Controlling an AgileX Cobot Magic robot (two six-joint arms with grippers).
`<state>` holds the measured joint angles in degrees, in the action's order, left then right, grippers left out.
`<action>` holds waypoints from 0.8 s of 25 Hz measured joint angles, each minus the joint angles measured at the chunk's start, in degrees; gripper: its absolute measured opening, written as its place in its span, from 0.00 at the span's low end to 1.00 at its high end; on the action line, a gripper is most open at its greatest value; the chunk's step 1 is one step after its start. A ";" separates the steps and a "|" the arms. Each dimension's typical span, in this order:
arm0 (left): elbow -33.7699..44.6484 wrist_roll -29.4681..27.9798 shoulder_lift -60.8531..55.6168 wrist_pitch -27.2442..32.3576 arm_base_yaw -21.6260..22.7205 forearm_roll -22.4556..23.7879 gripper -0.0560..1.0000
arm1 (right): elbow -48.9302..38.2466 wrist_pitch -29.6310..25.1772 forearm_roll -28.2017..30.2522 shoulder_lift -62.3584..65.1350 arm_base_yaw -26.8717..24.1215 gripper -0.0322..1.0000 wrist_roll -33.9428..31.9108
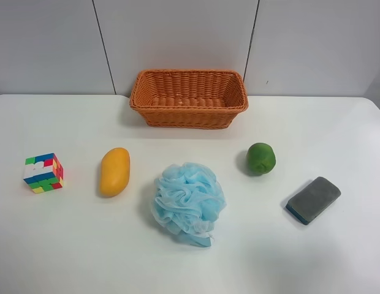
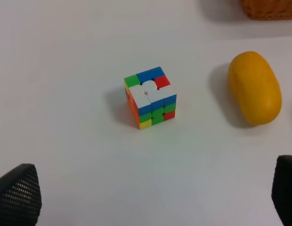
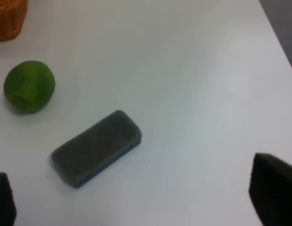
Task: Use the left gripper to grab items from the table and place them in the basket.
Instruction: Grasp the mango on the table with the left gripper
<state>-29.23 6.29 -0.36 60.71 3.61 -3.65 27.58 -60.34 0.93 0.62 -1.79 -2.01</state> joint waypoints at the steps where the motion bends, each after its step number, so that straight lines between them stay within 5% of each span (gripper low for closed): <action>1: 0.00 0.00 0.00 0.00 0.00 0.00 0.97 | 0.00 0.00 0.00 0.00 0.00 0.99 0.00; 20: 0.00 0.00 0.00 0.00 0.00 0.00 0.97 | 0.00 0.00 0.00 0.00 0.00 0.99 0.00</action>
<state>-29.23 6.29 -0.36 60.71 3.61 -3.65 27.58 -60.34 0.93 0.62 -1.79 -2.01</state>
